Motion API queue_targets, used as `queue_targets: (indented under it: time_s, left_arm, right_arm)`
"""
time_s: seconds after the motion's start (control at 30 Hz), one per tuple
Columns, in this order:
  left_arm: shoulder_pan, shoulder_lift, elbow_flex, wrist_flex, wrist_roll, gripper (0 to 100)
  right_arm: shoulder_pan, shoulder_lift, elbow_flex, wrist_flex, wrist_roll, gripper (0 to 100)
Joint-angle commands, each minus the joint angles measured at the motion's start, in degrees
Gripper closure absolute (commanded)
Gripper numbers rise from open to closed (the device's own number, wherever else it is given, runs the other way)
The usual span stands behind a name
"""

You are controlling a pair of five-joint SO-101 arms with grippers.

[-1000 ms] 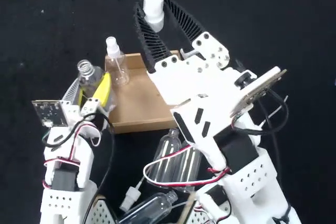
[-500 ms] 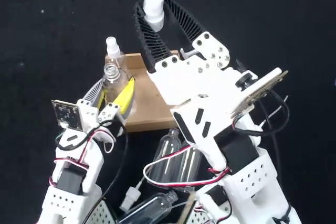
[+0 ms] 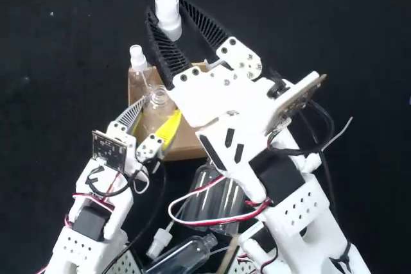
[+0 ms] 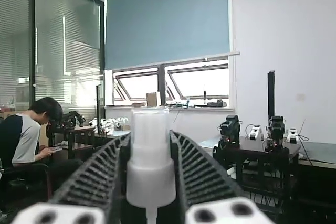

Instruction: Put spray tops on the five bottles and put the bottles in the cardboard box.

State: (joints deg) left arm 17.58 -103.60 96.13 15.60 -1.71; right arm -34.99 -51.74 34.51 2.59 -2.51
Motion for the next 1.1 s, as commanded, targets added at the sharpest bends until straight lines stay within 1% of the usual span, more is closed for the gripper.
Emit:
queue_targets:
  time_s: [0.0,0.2,0.37,0.53,0.63,1.07]
  left_arm:
    - [1.4,-1.1,1.3,-1.1,-0.4,97]
    - [1.3,-1.1,1.3,-1.1,-0.6,97]
    - [1.1,-1.1,1.3,-1.2,-0.6,97]
    - [1.2,-1.1,1.3,-1.2,-0.6,97]
    - [1.1,-1.1,1.3,-1.2,-0.6,97]
    - [1.0,-1.1,1.3,-1.2,-0.6,97]
  right_arm:
    - [-3.3,0.3,-0.6,-1.7,-0.4,98.2]
    - [-3.3,2.8,-0.7,-2.0,-0.1,98.6]
    - [-3.1,7.1,0.4,-6.9,0.0,98.8]
    - [1.8,8.2,0.7,-10.4,-0.4,98.8]
    - [2.7,8.3,0.7,-10.4,-0.4,98.8]
    - [0.3,8.3,2.5,-11.2,-0.4,98.8]
